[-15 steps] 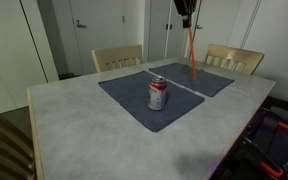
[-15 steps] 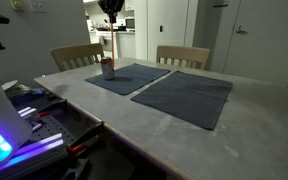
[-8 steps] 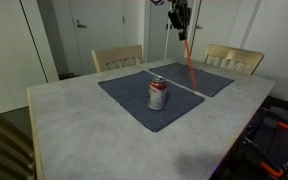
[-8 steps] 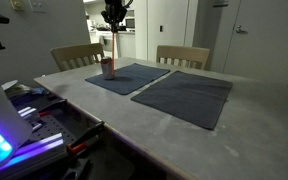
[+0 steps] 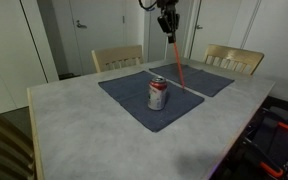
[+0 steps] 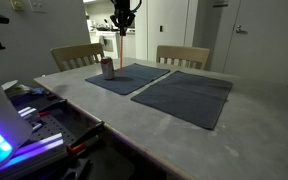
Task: Remove the straw from the can and put it on the table
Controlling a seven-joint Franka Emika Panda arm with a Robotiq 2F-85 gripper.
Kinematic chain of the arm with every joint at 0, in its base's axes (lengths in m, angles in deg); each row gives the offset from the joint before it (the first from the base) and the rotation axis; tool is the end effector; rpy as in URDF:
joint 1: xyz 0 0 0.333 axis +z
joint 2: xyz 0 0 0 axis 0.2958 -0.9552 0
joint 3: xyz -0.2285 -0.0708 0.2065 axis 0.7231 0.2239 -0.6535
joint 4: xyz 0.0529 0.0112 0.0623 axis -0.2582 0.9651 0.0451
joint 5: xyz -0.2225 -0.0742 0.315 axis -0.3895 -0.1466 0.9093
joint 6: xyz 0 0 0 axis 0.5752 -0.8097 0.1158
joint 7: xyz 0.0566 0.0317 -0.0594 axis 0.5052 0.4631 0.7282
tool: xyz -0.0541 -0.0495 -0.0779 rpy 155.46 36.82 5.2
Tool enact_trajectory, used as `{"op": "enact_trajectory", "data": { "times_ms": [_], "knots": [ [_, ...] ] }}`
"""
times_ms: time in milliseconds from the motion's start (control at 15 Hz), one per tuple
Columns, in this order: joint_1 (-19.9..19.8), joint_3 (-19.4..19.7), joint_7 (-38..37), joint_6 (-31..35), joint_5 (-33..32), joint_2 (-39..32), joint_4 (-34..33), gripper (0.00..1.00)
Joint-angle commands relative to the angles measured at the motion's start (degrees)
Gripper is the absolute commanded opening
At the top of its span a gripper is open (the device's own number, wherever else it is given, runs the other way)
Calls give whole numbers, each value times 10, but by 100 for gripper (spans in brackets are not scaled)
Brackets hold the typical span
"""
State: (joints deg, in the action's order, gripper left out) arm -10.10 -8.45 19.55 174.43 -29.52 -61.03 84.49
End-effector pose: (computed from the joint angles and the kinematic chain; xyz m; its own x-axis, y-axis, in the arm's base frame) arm 0.5680 0.1109 0.3749 0.9413 0.2485 -0.2286 0.2741 -0.9577 0.0877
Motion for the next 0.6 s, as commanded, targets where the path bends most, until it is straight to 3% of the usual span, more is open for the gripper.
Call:
{"op": "enact_trajectory", "data": {
  "times_ms": [0, 533],
  "knots": [
    [-5, 0, 23, 1, 2, -47, -48, 2],
    [-11, 1, 36, 1, 14, -126, -94, 2]
  ]
}}
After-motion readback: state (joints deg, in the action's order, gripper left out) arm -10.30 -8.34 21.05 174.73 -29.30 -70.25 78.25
